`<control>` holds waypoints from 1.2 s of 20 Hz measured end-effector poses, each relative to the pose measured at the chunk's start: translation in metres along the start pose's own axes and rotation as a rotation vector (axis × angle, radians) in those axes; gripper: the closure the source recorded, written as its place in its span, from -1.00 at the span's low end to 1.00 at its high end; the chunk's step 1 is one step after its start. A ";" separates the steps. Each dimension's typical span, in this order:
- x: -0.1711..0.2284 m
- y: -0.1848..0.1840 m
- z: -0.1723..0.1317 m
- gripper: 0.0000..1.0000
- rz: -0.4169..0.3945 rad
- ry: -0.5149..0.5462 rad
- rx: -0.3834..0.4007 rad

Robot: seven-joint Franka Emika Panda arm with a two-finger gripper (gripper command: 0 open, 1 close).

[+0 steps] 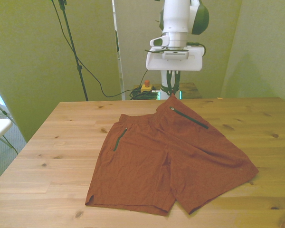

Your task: Fold the shorts

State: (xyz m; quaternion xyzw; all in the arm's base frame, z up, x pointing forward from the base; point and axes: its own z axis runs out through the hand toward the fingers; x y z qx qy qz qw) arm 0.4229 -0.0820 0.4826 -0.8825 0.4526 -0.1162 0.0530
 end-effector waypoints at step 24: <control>0.142 0.104 0.060 1.00 0.202 -0.232 0.040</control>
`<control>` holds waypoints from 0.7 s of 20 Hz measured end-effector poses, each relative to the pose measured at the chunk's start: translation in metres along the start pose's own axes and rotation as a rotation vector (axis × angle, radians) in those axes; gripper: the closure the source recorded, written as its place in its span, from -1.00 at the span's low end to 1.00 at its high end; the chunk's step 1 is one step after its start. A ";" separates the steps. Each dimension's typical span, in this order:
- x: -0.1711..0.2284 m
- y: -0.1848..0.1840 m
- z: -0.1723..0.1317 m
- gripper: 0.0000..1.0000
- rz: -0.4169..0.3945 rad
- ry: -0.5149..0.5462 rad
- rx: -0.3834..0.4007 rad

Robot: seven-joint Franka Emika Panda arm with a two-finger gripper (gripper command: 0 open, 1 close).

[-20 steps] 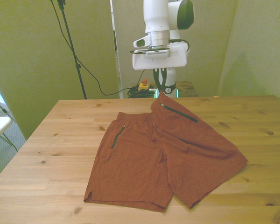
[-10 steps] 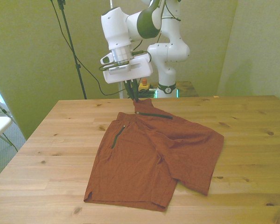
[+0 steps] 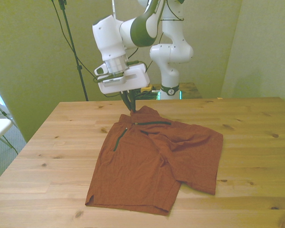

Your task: Fold the shorts

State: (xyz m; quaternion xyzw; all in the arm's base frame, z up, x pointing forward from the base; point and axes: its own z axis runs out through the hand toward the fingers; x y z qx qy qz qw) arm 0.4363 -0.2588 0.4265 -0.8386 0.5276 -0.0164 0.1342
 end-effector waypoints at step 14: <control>0.023 0.042 0.044 -1.00 0.104 -0.040 -0.069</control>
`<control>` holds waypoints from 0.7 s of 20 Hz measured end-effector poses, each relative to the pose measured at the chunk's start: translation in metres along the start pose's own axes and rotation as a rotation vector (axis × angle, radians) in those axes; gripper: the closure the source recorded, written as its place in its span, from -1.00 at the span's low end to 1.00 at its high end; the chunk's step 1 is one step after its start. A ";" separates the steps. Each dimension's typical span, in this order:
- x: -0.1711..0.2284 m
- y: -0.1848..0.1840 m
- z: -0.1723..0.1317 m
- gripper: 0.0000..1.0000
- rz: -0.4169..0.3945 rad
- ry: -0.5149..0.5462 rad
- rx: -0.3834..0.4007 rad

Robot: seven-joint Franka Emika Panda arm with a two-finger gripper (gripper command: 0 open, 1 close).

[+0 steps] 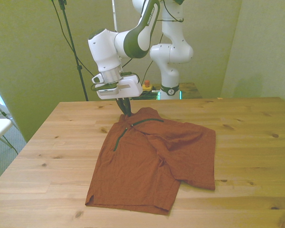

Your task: Fold the shorts

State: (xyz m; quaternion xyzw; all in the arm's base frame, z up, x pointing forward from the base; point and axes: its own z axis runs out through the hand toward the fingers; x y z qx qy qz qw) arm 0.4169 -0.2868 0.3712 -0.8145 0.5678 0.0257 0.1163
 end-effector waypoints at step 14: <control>-0.143 -0.075 -0.039 -1.00 -0.336 0.352 -0.035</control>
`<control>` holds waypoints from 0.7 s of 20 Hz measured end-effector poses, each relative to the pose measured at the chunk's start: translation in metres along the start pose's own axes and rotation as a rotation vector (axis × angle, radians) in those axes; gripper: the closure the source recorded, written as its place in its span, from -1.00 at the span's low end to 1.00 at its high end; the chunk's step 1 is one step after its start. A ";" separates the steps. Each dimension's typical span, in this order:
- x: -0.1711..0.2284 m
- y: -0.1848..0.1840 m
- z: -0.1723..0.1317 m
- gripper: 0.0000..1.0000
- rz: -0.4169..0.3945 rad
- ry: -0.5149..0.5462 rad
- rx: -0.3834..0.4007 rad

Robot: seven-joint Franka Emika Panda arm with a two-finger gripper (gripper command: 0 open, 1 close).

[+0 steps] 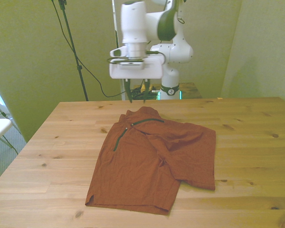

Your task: Fold the shorts

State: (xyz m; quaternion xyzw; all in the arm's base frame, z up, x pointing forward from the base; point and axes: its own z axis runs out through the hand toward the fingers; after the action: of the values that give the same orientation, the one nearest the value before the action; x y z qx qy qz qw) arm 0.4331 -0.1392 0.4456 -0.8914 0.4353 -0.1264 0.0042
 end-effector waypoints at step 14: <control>-0.206 -0.143 0.050 -1.00 -0.531 0.341 -0.068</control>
State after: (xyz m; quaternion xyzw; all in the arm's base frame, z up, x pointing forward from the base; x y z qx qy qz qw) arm 0.4339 0.1043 0.3684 -0.9394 0.1860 -0.2562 -0.1319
